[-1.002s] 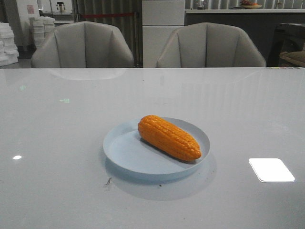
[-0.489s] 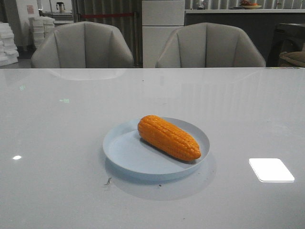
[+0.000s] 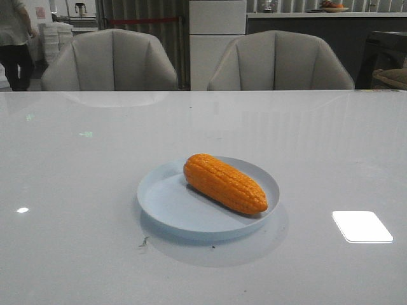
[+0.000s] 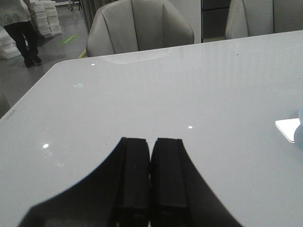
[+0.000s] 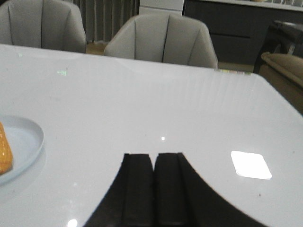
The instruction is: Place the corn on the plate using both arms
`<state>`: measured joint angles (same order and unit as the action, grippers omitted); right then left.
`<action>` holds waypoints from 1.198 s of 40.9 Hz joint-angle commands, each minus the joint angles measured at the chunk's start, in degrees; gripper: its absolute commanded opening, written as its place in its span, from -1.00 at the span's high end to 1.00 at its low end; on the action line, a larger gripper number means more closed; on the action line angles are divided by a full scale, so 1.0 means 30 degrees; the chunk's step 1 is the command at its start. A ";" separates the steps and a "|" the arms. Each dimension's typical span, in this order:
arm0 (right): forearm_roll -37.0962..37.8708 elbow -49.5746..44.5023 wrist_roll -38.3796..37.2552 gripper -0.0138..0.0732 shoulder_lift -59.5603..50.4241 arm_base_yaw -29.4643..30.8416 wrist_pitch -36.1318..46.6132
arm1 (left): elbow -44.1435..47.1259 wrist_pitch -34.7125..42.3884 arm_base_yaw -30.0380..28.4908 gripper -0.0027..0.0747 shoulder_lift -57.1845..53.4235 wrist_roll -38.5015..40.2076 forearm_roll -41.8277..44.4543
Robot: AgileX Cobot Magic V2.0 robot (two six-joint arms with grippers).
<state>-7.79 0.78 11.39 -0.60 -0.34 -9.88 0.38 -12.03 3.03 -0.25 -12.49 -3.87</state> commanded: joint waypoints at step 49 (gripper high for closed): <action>-0.0178 -0.0396 0.0116 0.56 -0.0456 -0.0068 0.0757 | 0.0699 0.1491 -0.0085 0.69 -0.0324 0.0215 -0.0177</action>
<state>-7.81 -1.67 11.49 -0.69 -0.46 -12.03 0.38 -12.16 3.03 -0.25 -12.49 -3.87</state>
